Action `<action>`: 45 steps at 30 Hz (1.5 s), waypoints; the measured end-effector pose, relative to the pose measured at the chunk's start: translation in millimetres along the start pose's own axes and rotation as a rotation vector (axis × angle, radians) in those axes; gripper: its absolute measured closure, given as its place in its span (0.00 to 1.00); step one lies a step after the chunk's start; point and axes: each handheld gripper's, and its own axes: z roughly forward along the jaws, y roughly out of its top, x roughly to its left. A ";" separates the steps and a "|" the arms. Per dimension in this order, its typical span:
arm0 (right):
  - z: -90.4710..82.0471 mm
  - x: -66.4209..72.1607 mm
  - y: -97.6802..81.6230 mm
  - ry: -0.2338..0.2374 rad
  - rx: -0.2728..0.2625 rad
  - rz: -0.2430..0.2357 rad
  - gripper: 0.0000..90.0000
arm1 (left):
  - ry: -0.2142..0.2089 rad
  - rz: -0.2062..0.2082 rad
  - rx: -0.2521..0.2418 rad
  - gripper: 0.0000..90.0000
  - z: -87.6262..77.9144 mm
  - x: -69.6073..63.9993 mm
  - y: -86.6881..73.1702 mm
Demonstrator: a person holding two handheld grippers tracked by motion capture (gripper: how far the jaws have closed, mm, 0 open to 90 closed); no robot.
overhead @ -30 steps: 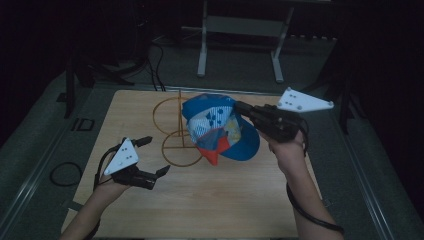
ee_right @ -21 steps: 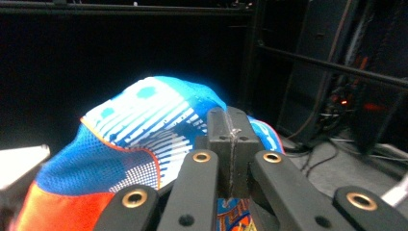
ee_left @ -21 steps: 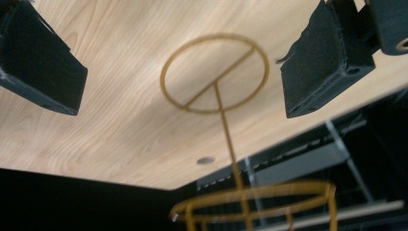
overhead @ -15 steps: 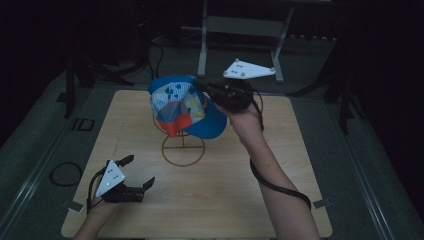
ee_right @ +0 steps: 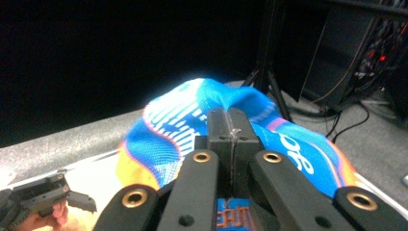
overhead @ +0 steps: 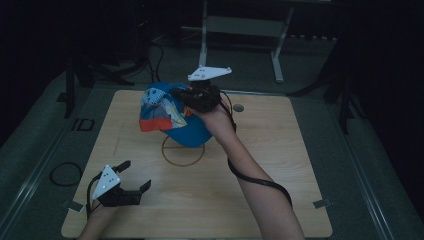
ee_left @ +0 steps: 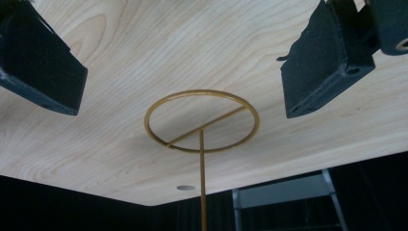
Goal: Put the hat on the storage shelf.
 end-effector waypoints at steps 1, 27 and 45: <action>1.3 -0.3 -2.4 -0.001 0.006 0.003 1.00 | 0.000 0.003 0.004 0.03 0.3 -0.1 -0.6; -18.7 -0.8 -60.2 0.025 0.018 0.062 1.00 | -0.005 -0.036 0.007 0.03 3.4 1.8 -8.4; -26.8 -7.6 -66.5 -0.002 -0.027 0.089 0.76 | -0.003 -0.054 0.006 0.03 2.6 3.1 -12.0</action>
